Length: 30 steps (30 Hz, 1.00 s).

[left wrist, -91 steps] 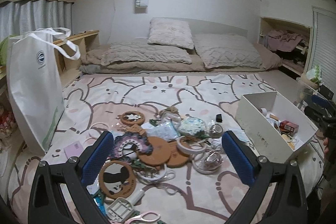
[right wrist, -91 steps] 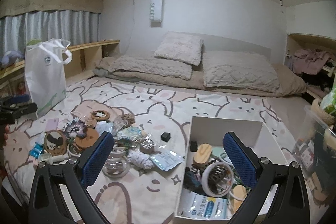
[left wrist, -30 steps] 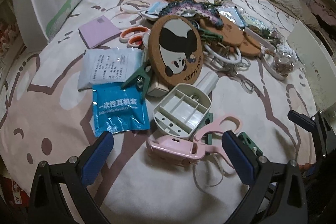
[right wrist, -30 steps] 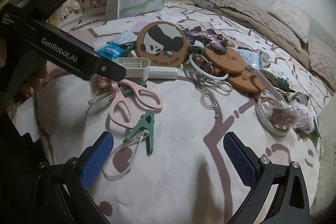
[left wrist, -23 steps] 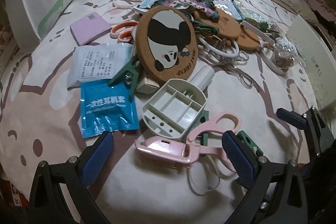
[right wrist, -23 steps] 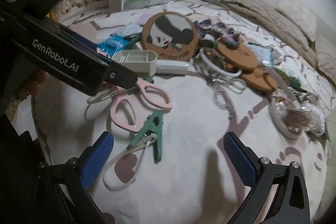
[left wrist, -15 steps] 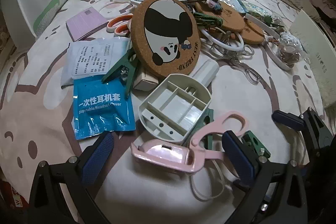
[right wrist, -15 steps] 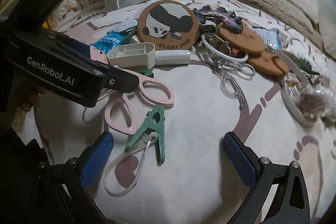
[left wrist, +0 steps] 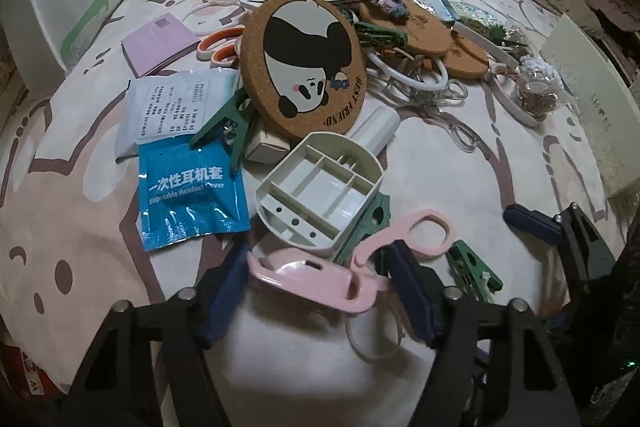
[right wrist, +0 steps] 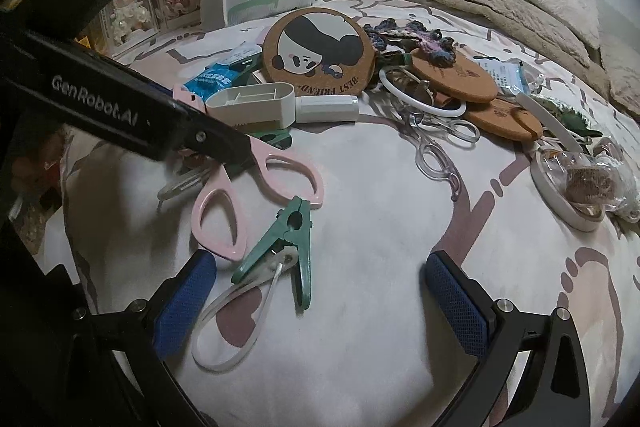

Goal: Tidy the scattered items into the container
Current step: 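Close the left gripper on the pink scissors handle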

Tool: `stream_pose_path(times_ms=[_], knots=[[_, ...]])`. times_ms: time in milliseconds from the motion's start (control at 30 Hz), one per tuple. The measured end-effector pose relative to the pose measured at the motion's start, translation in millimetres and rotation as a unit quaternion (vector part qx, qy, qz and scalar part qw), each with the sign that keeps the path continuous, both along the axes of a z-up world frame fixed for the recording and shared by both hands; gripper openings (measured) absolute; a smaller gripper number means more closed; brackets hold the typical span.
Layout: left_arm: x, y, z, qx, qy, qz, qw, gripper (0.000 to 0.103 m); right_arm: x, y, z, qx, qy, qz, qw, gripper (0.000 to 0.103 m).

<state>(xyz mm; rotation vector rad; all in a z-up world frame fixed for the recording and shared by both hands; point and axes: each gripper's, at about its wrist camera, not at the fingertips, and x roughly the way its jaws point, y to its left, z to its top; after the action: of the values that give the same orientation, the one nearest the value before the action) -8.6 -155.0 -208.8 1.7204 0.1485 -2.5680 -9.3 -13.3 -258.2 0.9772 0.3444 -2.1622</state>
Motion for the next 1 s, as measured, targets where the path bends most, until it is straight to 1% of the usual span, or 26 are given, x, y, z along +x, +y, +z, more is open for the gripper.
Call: stream_pose_path(times_ms=[33,100,267,433,600,667,700,767,833,900,1000], knots=[[1,-2,2,0.006,0.002,0.003,1.0,0.062,0,0,0,-0.001,0.0,0.0,1.0,0.103],[3,-6,5,0.016,0.006,0.009,0.9998,0.061,-1,2,0,-0.003,-0.001,0.0,1.0,0.103],[5,-12,12,0.027,0.018,0.02,0.9993,0.061,3,13,1,-0.005,-0.001,-0.008,1.0,0.103],[5,-10,21,0.037,0.032,0.017,0.9987,0.061,10,27,6,-0.005,-0.005,-0.007,1.0,0.103],[8,-8,31,0.049,0.05,0.015,0.9975,0.061,1,48,14,-0.038,-0.034,-0.043,0.998,0.103],[9,-7,35,0.053,0.056,0.013,0.9969,0.061,-4,54,14,-0.042,-0.042,-0.058,0.997,0.103],[9,-6,35,0.054,0.058,0.012,0.9968,0.061,-6,55,12,-0.032,-0.044,-0.062,0.997,0.103],[9,-4,36,0.055,0.06,0.007,0.9966,0.061,-5,53,8,-0.004,-0.03,-0.063,0.998,0.103],[9,-1,35,0.057,0.06,0.003,0.9966,0.061,-1,50,7,0.01,-0.018,-0.055,0.998,0.103],[9,2,35,0.058,0.06,-0.002,0.9966,0.061,1,48,6,0.018,-0.015,-0.051,0.998,0.103],[9,8,36,0.06,0.062,-0.01,0.9962,0.061,4,44,4,0.046,-0.002,-0.047,0.998,0.103]])
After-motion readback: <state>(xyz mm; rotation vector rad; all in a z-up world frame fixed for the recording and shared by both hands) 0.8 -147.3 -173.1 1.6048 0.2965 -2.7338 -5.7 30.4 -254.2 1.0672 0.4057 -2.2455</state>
